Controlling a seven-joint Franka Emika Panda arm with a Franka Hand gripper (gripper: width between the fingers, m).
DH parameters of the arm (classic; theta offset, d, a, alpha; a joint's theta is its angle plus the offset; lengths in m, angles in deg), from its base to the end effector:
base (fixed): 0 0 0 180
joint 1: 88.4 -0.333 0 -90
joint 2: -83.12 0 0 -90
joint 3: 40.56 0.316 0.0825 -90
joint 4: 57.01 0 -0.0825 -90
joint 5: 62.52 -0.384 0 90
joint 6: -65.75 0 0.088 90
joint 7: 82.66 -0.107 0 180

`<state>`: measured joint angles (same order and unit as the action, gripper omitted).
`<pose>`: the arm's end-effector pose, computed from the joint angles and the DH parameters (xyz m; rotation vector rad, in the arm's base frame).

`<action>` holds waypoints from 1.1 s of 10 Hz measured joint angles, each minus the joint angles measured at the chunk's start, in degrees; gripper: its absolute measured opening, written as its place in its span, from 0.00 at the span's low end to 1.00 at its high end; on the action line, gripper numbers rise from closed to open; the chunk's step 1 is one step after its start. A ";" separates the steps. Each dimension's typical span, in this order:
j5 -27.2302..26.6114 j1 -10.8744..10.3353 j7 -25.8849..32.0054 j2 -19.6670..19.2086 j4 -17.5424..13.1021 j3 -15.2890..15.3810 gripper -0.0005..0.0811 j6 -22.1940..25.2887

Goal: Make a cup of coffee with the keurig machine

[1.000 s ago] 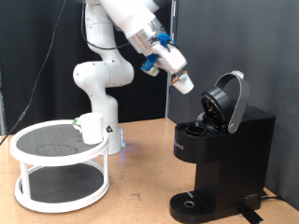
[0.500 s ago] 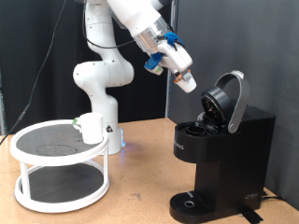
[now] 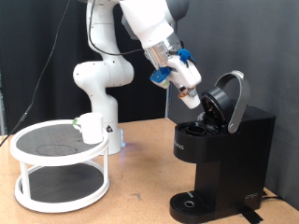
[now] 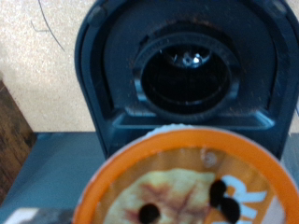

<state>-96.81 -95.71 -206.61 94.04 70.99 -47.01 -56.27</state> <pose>0.5007 0.0305 0.4653 -0.9329 2.5919 0.6243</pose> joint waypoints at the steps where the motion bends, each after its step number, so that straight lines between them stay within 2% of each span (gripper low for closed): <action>1: 0.42 0.00 0.00 -0.76 0.41 0.30 0.46 -0.86; 5: 0.59 -0.11 0.03 -3.51 1.65 1.82 0.46 -3.73; 11: 0.67 -0.16 0.03 -4.84 3.34 3.20 0.46 -6.17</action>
<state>-96.14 -95.88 -206.58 89.20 74.33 -43.81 -62.44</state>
